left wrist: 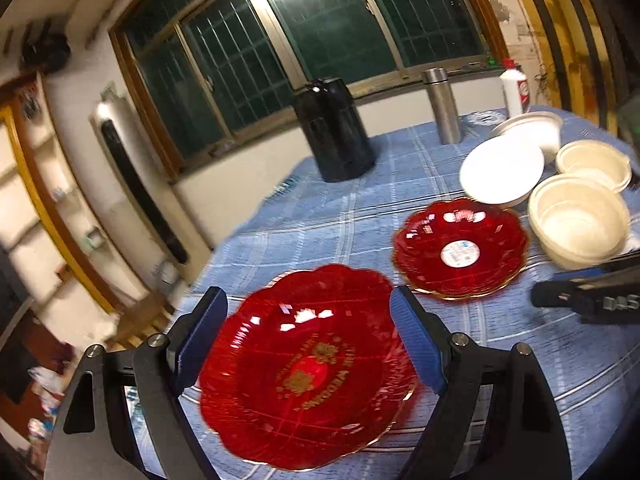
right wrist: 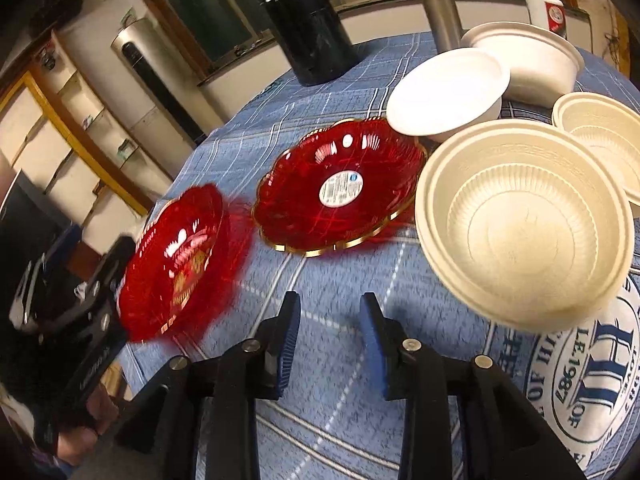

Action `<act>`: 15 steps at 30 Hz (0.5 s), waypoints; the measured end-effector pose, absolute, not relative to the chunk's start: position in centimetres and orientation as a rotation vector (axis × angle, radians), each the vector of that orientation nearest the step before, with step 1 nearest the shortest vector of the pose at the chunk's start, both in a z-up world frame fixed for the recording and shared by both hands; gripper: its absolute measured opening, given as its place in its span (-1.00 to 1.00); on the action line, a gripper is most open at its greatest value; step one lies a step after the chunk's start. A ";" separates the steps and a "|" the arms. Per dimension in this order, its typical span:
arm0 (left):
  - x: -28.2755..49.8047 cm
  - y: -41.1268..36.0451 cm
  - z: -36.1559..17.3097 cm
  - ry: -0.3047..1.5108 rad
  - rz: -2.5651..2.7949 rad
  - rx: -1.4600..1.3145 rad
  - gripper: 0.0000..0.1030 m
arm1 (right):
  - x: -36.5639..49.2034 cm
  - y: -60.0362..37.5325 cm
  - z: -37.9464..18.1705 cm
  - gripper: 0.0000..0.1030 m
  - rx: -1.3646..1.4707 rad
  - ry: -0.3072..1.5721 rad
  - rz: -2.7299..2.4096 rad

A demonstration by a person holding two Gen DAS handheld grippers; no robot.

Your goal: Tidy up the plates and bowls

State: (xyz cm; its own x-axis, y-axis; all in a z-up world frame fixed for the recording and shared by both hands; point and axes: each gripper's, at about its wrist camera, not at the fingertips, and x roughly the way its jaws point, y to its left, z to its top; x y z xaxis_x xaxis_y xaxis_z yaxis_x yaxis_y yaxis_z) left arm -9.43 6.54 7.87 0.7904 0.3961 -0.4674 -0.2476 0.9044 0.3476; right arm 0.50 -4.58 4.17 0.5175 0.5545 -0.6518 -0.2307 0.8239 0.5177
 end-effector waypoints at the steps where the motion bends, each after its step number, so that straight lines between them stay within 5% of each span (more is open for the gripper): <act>1: -9.2 7.0 8.3 0.578 0.319 0.240 0.64 | 1.1 -4.6 4.3 -0.35 0.409 0.916 0.468; 13: 2.9 9.6 10.4 0.869 0.023 -0.014 0.59 | 4.7 -5.5 3.5 -0.32 0.566 0.970 0.369; 15: 6.1 10.0 9.4 0.950 0.005 -0.073 0.20 | 4.6 -5.3 3.4 -0.32 0.568 0.973 0.366</act>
